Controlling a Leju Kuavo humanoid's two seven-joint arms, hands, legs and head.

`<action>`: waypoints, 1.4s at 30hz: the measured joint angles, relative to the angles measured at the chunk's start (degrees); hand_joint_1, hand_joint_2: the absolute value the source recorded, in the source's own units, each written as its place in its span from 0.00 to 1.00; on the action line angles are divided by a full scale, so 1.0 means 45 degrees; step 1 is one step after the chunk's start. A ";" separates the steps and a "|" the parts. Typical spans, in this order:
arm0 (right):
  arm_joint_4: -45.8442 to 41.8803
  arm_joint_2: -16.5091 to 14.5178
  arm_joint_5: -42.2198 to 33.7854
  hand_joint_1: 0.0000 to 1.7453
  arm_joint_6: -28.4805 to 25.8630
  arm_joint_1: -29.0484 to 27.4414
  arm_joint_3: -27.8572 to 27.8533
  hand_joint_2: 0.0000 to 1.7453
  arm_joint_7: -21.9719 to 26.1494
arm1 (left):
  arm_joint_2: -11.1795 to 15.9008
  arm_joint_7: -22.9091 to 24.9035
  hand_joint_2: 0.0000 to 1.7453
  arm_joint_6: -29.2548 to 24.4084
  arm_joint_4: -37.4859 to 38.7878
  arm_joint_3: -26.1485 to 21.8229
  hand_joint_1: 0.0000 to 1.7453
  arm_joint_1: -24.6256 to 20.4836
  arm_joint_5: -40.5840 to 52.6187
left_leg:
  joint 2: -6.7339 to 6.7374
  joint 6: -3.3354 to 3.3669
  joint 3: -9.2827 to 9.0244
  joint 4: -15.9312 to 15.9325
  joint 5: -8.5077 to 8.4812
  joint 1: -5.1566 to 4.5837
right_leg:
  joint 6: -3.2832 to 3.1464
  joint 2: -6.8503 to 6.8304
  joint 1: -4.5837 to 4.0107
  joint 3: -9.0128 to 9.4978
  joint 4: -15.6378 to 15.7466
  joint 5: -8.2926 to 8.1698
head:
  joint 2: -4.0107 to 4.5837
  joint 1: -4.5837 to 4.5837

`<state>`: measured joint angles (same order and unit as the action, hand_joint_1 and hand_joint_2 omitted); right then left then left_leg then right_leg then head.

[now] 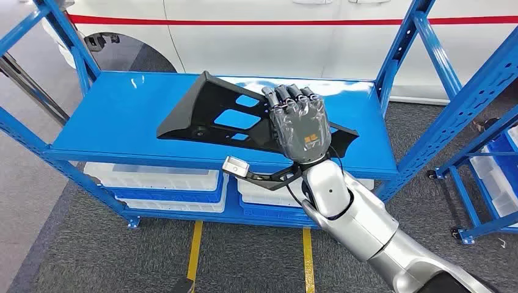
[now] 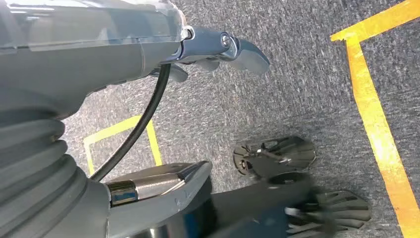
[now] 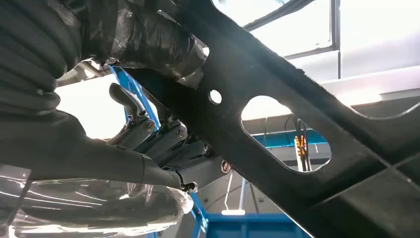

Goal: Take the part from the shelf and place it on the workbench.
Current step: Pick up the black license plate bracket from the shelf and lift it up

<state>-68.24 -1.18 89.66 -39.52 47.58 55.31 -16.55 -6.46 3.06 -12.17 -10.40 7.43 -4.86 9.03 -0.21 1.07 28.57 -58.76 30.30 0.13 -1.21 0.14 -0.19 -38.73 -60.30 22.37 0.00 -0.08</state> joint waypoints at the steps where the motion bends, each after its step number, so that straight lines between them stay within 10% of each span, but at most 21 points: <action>1: -0.0005 0.0000 0.0000 1.00 0.0000 0.0000 -0.0001 1.00 0.0005 | -0.0004 0.0000 1.00 0.0000 0.0000 0.0000 0.00 -0.0001 0.0002 | -0.0003 0.0002 0.0044 0.0025 -0.0033 -0.0025 | 0.0040 -0.0005 0.0028 0.0000 0.0015 -0.0043 | 0.0000 -0.0001; 5: -0.0082 0.0006 0.0000 1.00 -0.0001 0.0001 -0.0039 1.00 0.0022 | -0.0025 0.0017 1.00 -0.0002 0.0000 -0.0004 0.00 -0.0002 0.0005 | 0.0063 0.0144 0.0234 0.0307 -0.0500 0.0014 | 0.0313 0.0000 0.0070 -0.0117 0.0008 -0.0024 | 0.0000 0.0005; 9: -0.0093 0.0018 0.0000 1.00 -0.0005 -0.0045 -0.0103 1.00 0.0029 | -0.0037 0.0030 1.00 -0.0007 0.0000 -0.0010 0.00 -0.0018 0.0010 | 0.0141 0.0275 0.0772 0.0373 -0.1024 0.0077 | 0.0543 -0.0002 0.0177 -0.0903 -0.2566 0.1959 | 0.0000 0.0021; 11: -0.0092 0.0023 0.0000 1.00 -0.0005 -0.0121 -0.0107 1.00 0.0047 | -0.0043 0.0033 1.00 -0.0001 0.0000 -0.0010 0.00 -0.0005 0.0016 | 0.0150 0.0221 0.1094 0.0294 -0.1209 0.0090 | 0.0630 -0.0008 0.0239 -0.0808 -0.3221 0.1987 | 0.0000 0.0021; 15: -0.0184 0.0001 0.0000 1.00 -0.0006 -0.0199 -0.0258 1.00 0.0278 | -0.0048 0.0038 1.00 -0.0013 0.0000 -0.0010 0.00 -0.0016 0.0057 | 0.0147 0.0033 0.1581 0.0006 -0.1406 0.0100 | 0.0568 -0.0014 0.0275 0.1228 -0.0529 0.1278 | 0.0000 0.0013; 19: -0.0299 -0.0046 0.0000 1.00 -0.0014 -0.0304 -0.0577 1.00 0.0494 | -0.0056 0.0041 1.00 -0.0024 0.0000 -0.0013 0.00 -0.0014 0.0104 | 0.0126 -0.0298 0.1730 -0.0062 -0.1600 0.0108 | 0.0236 -0.0019 0.0181 0.1415 0.0125 0.1223 | 0.0000 0.0009; 22: -0.0329 -0.0124 0.0000 1.00 -0.0015 -0.0383 -0.0740 1.00 0.0664 | -0.0056 0.0046 1.00 -0.0040 0.0000 -0.0025 0.00 -0.0005 0.0120 | 0.0081 -0.0457 0.2173 -0.1086 -0.0617 0.0164 | -0.0129 -0.0078 0.0234 0.1175 0.0255 0.0882 | 0.0000 -0.0021; 24: -0.0383 -0.0174 0.0000 1.00 -0.0015 -0.0460 -0.0870 1.00 0.0809 | -0.0056 0.0049 1.00 -0.0053 0.0000 -0.0039 0.00 -0.0009 0.0124 | 0.0077 -0.0527 0.2660 -0.2659 0.0448 0.0170 | -0.0219 -0.0079 0.0200 0.0907 0.0253 0.0680 | 0.0000 -0.0044; 26: -0.0420 -0.0197 0.0000 1.00 -0.0015 -0.0589 -0.0976 1.00 0.0958 | -0.0056 0.0051 1.00 -0.0059 0.0000 -0.0062 0.00 -0.0007 0.0130 | 0.0078 -0.0563 0.2710 -0.3523 0.0691 0.0173 | -0.0200 -0.0083 0.0175 0.0632 0.0218 0.0491 | 0.0000 -0.0044; 32: -0.0555 -0.0354 0.0000 1.00 -0.0019 -0.0791 -0.1231 1.00 0.1206 | -0.0048 0.0057 1.00 -0.0066 0.0000 -0.0106 0.00 -0.0052 0.0180 | 0.0044 -0.0301 0.0208 0.0041 -0.0189 0.0052 | 0.0096 -0.0066 0.0158 0.0116 0.0045 0.0054 | 0.0000 -0.0040; 35: -0.0593 -0.0391 0.0000 1.00 -0.0019 -0.0824 -0.1271 1.00 0.1228 | -0.0044 0.0064 1.00 -0.0068 0.0000 -0.0113 0.00 -0.0046 0.0186 | 0.0068 -0.0081 0.0294 0.0209 -0.0442 0.0071 | 0.0349 -0.0051 0.0171 0.0051 0.0067 -0.0032 | 0.0000 -0.0028; 40: -0.0607 -0.0392 0.0000 1.00 -0.0019 -0.0986 -0.1401 1.00 0.1499 | -0.0050 0.0068 1.00 -0.0073 0.0000 -0.0118 0.00 -0.0053 0.0191 | 0.0142 0.0209 0.0870 0.0257 -0.1003 0.0110 | 0.0550 -0.0026 0.0212 -0.0854 -0.2836 0.2152 | 0.0000 -0.0002; 42: -0.0588 -0.0406 -0.0007 1.00 -0.0019 -0.1130 -0.1493 1.00 0.1772 | -0.0051 0.0068 1.00 -0.0085 0.0000 -0.0120 0.00 -0.0039 0.0191 | 0.0140 0.0183 0.1155 0.0158 -0.1142 0.0108 | 0.0565 -0.0027 0.0213 -0.0674 -0.3240 0.2125 | 0.0000 -0.0002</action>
<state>-70.88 -3.01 89.62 -39.60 42.50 48.59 -8.57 -6.69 3.37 -12.56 -10.40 6.89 -5.03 9.88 0.42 1.90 33.76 -58.06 25.16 0.61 1.33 0.01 0.76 -41.76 -74.88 31.93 0.00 -0.09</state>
